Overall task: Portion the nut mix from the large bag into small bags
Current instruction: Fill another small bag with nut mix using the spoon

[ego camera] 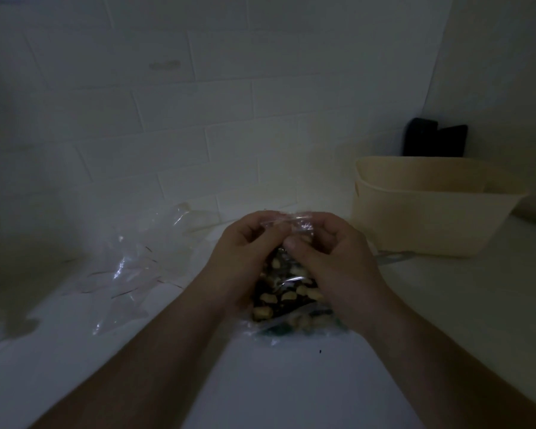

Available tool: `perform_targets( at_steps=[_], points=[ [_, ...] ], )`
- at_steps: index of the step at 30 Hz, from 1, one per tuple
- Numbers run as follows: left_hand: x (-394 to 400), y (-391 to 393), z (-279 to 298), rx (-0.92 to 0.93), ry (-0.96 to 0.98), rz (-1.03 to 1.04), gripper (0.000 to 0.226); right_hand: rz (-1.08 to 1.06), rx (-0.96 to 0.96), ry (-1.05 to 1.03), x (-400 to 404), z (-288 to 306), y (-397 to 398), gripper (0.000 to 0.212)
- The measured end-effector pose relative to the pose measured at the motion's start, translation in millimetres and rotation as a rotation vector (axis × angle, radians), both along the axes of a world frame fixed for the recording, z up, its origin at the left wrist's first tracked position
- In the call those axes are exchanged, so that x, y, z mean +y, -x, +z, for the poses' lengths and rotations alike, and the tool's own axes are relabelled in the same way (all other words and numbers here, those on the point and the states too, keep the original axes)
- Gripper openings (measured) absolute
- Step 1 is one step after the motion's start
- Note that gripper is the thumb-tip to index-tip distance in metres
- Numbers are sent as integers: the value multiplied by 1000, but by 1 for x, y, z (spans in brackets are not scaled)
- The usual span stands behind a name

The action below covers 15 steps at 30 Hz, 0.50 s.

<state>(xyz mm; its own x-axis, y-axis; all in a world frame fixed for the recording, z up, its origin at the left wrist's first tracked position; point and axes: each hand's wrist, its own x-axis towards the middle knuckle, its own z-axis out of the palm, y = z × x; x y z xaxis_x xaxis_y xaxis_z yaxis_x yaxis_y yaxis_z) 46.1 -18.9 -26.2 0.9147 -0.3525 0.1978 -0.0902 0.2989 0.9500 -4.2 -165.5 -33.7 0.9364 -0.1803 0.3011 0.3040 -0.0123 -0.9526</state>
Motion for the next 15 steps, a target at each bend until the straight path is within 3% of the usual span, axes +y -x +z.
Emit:
perform_targets(
  at_steps=[3,8,15],
  points=[
    [0,2,2,11,19,12,29,56,85,-19,-1,-4,-2,39],
    [2,2,2,74,67,-50,18,-11,101,-37,-3,-8,-7,24],
    [1,-1,0,25,7,21,25,48,85,-87,-7,-4,-5,29]
  ],
)
